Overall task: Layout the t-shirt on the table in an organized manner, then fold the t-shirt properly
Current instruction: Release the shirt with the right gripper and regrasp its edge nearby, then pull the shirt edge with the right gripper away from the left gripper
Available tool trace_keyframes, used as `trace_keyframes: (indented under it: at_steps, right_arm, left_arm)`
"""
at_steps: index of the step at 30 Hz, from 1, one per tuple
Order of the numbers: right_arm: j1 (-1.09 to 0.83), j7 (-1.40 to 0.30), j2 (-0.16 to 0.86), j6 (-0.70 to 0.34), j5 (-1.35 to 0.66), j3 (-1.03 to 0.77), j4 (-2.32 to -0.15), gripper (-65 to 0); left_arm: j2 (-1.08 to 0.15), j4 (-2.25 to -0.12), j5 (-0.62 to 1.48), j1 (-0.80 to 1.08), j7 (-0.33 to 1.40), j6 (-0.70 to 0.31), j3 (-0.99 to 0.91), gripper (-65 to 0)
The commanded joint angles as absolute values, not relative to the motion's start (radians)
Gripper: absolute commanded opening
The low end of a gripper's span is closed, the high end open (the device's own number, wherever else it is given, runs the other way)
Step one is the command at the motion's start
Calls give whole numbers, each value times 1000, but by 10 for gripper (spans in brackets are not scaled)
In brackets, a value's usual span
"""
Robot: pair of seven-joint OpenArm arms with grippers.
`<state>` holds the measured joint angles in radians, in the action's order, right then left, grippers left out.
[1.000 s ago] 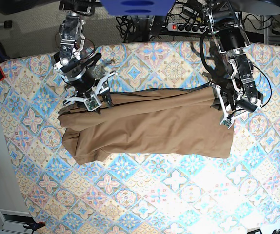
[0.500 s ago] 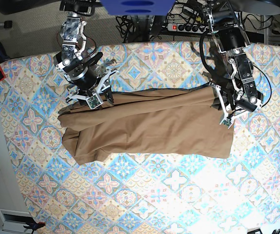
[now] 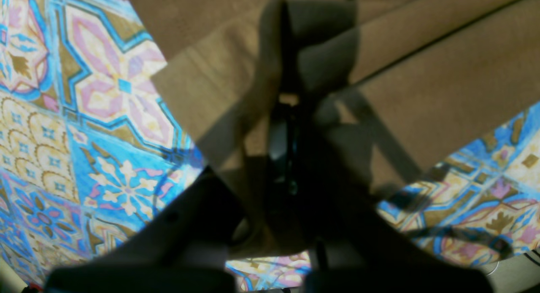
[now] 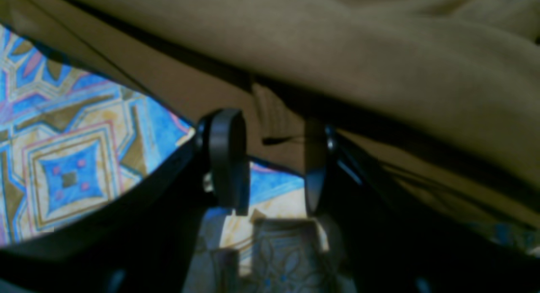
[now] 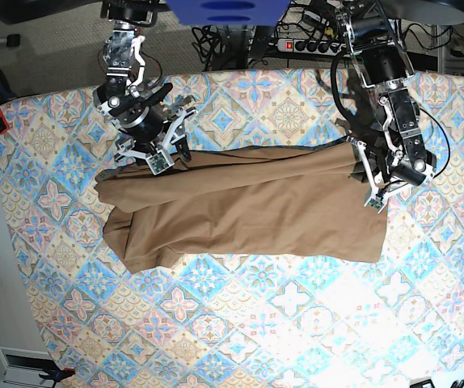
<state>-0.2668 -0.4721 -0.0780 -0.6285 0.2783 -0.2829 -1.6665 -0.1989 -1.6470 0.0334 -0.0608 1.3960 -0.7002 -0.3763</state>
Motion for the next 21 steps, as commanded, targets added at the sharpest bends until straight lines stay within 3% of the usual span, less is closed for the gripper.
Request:
trace_keyframes:
  at_steps: [1,4,9,21]
  right_arm:
    - [-259,-446,-76,-625,262,-282,-1687,-422]
    - [-259,-446,-76,-625,262,-282,-1693,-448]
    - [-259,-446,-76,-625,263,-282,-1716,-650]
    - [-272,-453,-76,-622,263,-289,-1854,-650]
  left_arm:
    - [-209,-1662,28,-77,1396,-698,-378,-650]
    - [-209,-1662,28,-77,1396,-698,-378,-650]
    - [-209,-1662,28,-77,1396,-698,-378,-650]
    - [-209,-1662,28,-77,1396,-698,-378,-650]
